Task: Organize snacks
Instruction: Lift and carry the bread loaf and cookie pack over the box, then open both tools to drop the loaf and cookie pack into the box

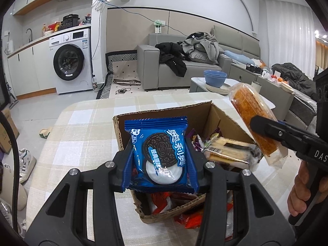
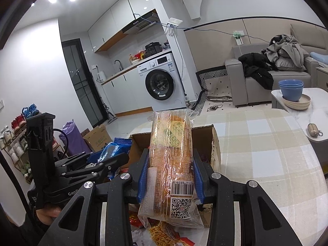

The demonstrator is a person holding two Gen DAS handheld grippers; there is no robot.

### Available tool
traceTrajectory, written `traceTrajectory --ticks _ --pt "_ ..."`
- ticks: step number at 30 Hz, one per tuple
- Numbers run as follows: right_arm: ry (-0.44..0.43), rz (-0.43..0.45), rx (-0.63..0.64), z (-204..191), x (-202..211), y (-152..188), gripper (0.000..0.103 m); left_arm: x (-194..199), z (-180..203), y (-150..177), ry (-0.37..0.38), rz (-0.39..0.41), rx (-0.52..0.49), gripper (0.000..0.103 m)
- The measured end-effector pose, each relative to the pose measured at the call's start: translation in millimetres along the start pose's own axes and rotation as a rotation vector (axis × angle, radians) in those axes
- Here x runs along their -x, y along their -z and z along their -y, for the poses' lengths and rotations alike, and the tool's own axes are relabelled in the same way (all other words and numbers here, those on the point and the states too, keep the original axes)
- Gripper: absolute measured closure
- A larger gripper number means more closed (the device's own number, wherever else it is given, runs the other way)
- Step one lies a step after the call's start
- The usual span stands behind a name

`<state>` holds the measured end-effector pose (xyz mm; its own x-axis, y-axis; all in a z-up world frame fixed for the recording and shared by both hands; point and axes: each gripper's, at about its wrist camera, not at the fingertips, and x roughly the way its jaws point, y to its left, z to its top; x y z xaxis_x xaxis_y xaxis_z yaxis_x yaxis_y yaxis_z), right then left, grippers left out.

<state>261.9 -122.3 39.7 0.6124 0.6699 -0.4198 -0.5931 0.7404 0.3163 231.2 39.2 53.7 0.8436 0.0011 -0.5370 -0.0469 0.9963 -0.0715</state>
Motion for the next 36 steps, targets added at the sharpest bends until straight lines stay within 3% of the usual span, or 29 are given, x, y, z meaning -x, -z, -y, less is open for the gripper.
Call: traceTrajectory --ticks 13,14,18,20,24,27,29,36 --pt "0.043 -0.056 0.002 2 -23 2 0.064 -26 9 3 -0.049 -0.011 -0.06 0.06" --pt "0.038 -0.056 -0.002 4 -22 2 0.062 -27 9 3 -0.052 -0.01 -0.063 0.059" --pt "0.05 -0.047 -0.004 7 -16 2 0.047 -29 7 3 -0.066 0.002 -0.044 0.024" --pt "0.063 -0.044 0.004 9 -13 3 0.04 -24 6 3 -0.067 0.03 -0.042 0.023" --pt "0.068 -0.037 -0.011 15 -8 6 0.013 -23 6 2 -0.033 0.006 -0.054 0.021" --pt "0.054 -0.026 -0.024 17 -2 8 0.005 -22 5 4 -0.019 -0.015 -0.054 0.018" --pt "0.053 -0.032 -0.022 16 0 9 0.003 -27 3 8 -0.011 -0.085 -0.054 0.0" --pt "0.064 -0.035 -0.016 15 8 19 0.001 -16 -6 21 0.0 -0.073 -0.014 0.001"
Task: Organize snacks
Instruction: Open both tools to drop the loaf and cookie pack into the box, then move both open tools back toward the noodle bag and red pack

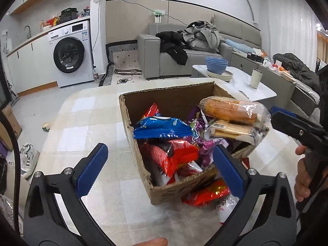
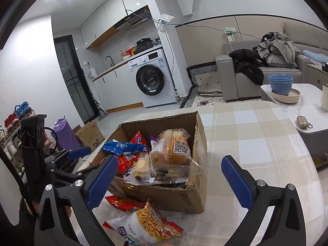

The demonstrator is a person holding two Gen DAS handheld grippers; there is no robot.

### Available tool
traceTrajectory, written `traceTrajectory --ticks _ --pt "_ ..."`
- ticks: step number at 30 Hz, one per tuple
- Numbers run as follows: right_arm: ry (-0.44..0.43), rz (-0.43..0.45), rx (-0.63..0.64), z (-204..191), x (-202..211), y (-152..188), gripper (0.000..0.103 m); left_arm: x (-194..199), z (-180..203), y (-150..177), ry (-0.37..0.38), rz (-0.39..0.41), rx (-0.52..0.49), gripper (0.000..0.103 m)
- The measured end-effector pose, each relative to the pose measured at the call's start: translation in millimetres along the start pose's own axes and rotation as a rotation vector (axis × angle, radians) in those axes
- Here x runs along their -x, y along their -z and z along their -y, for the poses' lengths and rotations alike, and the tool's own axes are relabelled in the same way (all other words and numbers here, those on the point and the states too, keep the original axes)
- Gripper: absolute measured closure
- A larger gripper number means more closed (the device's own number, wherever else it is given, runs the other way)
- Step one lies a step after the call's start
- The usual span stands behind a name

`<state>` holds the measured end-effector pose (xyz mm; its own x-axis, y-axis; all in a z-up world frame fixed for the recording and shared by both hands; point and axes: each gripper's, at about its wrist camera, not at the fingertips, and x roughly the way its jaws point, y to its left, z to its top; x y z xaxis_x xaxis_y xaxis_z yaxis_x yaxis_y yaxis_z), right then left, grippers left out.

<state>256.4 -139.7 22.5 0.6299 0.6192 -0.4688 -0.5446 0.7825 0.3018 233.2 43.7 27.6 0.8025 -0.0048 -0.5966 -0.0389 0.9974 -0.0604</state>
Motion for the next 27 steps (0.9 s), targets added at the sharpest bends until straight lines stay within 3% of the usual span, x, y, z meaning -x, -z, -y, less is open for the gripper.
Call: traceTrajectory --ticks 13,27 --pt "0.014 -0.051 0.069 -18 3 22 0.0 42 -2 26 0.028 0.031 0.017 0.001" --pt "0.029 -0.019 0.148 -30 15 39 0.0 56 -6 60 0.015 0.057 0.053 0.001"
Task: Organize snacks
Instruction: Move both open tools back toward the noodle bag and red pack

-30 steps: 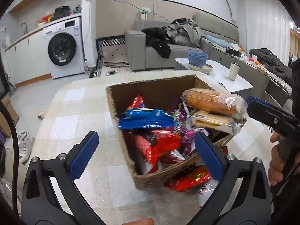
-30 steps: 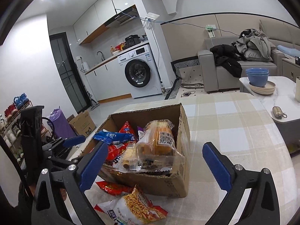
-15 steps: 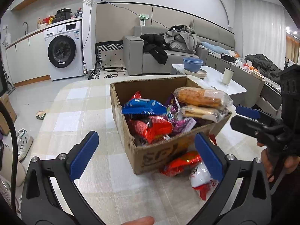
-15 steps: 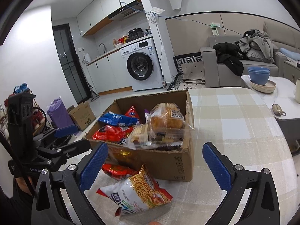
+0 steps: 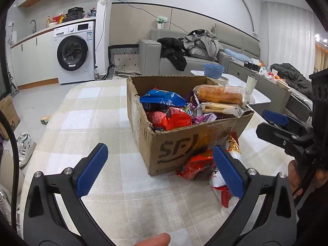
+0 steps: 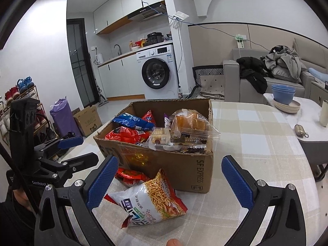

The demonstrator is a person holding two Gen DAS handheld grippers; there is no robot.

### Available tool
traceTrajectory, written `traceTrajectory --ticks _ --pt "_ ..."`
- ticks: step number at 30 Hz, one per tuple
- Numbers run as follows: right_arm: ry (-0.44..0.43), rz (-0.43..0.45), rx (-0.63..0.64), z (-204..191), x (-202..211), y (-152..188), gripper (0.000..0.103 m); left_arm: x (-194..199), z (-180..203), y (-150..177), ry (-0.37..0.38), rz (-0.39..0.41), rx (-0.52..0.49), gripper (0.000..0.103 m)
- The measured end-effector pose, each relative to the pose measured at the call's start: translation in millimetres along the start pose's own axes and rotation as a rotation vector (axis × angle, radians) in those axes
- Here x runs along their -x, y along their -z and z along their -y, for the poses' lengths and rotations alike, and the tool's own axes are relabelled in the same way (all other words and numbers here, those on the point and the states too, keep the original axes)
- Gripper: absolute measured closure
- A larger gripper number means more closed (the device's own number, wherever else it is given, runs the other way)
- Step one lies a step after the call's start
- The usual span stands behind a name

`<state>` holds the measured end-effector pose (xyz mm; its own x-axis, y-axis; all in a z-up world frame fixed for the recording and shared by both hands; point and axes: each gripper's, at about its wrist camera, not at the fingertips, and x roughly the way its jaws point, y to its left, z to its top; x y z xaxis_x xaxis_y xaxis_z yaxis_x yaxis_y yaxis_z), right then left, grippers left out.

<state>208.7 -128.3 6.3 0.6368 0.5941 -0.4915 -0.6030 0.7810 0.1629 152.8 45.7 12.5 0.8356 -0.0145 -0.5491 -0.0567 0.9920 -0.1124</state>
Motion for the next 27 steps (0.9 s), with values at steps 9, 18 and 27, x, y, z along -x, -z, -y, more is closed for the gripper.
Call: traceTrajectory --ticks 9,18,27 --pt "-0.037 -0.084 0.028 -5 -12 9 0.0 3 10 8 -0.024 0.012 -0.025 0.001" --pt "-0.064 -0.154 0.078 -20 -20 23 0.0 0 5 11 -0.031 0.006 -0.005 0.001" --pt "-0.069 -0.213 0.097 -26 -30 33 0.0 -5 5 24 -0.041 -0.008 -0.023 0.001"
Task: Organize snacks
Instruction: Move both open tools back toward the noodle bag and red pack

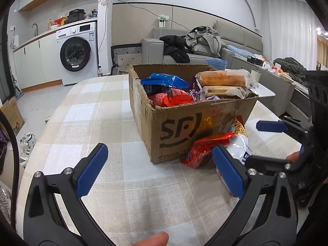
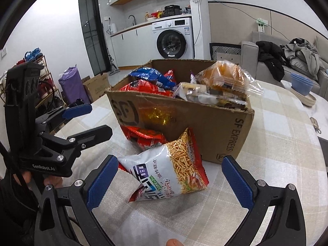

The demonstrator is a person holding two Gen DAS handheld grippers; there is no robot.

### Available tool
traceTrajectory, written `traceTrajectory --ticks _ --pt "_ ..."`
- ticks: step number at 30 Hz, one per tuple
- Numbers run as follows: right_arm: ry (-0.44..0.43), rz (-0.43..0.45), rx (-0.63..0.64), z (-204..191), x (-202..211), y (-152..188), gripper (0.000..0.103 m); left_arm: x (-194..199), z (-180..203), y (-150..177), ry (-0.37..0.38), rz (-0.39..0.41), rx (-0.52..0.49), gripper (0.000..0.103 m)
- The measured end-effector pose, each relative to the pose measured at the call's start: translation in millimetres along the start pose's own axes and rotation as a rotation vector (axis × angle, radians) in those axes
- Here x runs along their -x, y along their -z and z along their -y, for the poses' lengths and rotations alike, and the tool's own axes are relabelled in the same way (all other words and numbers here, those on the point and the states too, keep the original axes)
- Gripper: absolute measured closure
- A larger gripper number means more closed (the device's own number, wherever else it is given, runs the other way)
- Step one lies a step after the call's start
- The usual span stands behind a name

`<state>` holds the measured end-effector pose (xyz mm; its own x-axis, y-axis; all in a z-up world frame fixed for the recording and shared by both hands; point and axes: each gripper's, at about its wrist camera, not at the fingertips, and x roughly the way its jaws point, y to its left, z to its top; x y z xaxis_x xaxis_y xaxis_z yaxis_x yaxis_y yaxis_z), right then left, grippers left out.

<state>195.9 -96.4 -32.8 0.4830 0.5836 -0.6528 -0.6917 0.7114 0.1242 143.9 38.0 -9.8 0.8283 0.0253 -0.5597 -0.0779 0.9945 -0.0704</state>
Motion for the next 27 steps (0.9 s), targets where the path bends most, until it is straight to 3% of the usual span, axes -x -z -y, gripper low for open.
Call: traceTrajectory --ticks 27 --pt "0.071 -0.119 0.091 -31 -45 10 0.0 -15 -12 10 -0.005 -0.055 0.058 0.001"
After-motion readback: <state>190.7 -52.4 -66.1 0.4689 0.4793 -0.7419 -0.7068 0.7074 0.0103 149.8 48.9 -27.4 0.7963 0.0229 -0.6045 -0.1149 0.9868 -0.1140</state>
